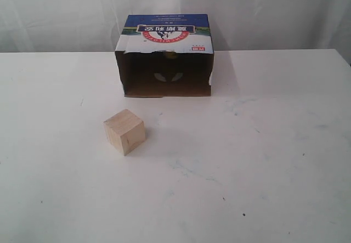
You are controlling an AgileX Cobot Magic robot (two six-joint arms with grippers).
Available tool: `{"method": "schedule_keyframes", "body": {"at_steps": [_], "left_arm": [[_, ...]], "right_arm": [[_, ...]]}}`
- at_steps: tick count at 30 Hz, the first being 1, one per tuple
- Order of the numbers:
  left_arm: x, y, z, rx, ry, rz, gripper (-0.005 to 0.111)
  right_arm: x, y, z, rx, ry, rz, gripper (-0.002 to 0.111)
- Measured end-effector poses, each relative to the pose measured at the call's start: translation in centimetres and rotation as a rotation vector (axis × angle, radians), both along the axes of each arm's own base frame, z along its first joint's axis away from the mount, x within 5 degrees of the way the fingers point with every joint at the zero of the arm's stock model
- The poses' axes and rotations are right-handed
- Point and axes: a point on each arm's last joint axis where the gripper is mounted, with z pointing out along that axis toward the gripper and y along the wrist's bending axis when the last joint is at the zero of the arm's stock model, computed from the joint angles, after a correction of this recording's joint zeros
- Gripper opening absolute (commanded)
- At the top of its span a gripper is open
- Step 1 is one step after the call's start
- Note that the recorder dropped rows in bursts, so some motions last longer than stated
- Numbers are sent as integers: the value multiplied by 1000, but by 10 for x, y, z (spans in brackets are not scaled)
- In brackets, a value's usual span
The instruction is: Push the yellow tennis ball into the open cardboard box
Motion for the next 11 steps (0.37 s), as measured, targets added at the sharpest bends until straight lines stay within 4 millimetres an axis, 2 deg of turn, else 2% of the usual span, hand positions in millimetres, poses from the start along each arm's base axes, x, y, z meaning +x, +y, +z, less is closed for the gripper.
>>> {"method": "schedule_keyframes", "body": {"at_steps": [11], "left_arm": [[0,0,0,0,0,0,0]], "right_arm": [[0,0,0,-3,-1,1,0]]}}
